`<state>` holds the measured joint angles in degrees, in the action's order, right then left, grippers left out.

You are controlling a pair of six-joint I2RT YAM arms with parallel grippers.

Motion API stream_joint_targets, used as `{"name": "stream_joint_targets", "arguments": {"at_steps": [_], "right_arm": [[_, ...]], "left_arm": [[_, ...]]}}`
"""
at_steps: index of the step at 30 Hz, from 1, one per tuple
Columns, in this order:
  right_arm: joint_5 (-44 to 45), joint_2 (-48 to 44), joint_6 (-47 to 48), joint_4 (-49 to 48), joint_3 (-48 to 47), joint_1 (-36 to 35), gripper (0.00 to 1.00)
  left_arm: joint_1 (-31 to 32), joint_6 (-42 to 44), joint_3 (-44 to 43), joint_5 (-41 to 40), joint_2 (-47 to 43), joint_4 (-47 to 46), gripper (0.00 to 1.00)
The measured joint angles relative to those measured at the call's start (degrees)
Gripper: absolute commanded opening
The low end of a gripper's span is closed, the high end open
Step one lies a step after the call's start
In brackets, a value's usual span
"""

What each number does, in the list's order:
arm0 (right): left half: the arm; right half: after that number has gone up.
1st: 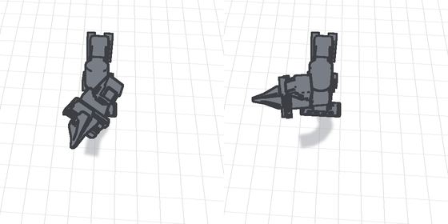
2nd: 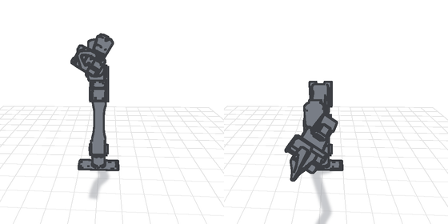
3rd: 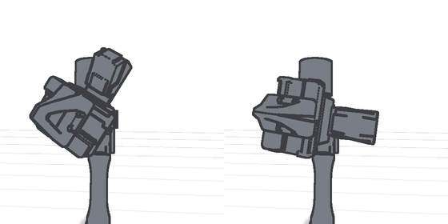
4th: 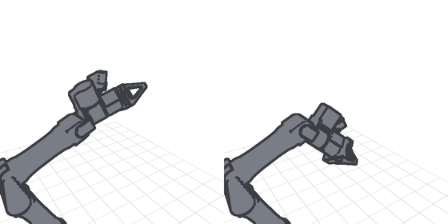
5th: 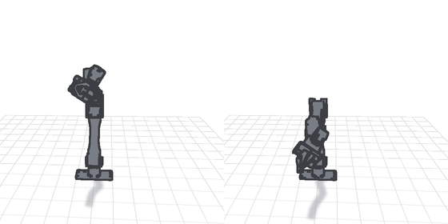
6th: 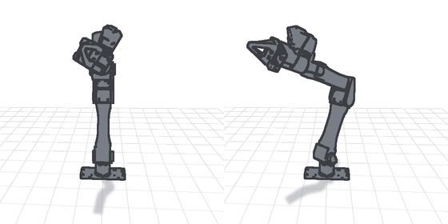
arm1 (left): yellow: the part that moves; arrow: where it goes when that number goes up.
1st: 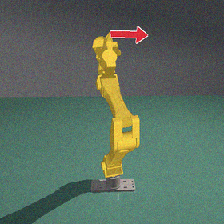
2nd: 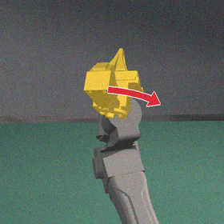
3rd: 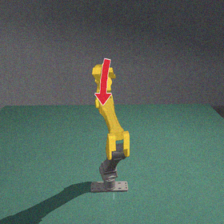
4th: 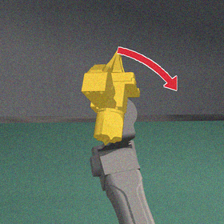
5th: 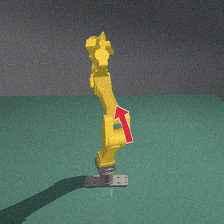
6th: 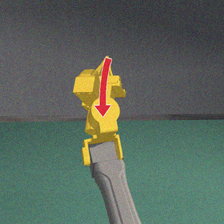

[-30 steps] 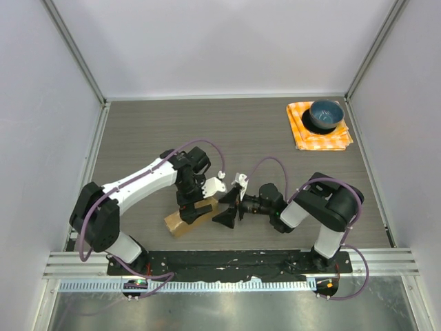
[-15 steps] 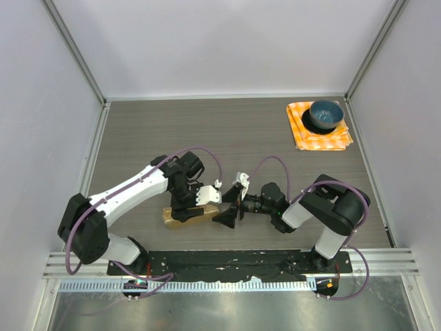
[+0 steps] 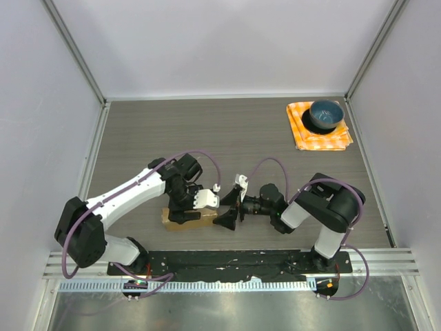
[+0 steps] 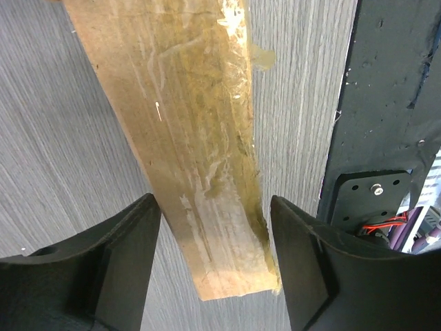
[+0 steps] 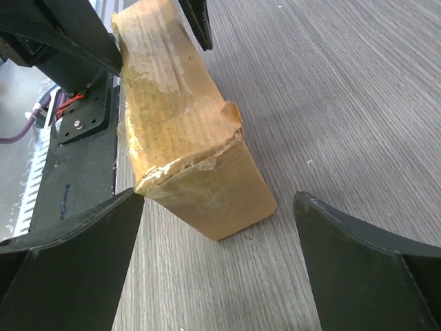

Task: Unpack the express box
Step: Open the express box at the center of the board.

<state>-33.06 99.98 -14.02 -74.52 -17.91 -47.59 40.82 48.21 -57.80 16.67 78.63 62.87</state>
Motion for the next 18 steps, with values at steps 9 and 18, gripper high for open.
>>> {"name": "stream_joint_targets", "arguments": {"at_steps": [9, 18], "right_arm": [[-0.6, 4.3, -0.4, 0.0, -1.9, -1.4, 0.96], [-0.5, 5.7, 0.0, 0.0, -4.0, -3.1, 0.96]], "left_arm": [[0.0, 0.3, 1.3, -0.2, 3.0, -2.3, 0.57], [0.0, 0.4, -0.1, 1.0, 4.2, -2.8, 0.52]]}}
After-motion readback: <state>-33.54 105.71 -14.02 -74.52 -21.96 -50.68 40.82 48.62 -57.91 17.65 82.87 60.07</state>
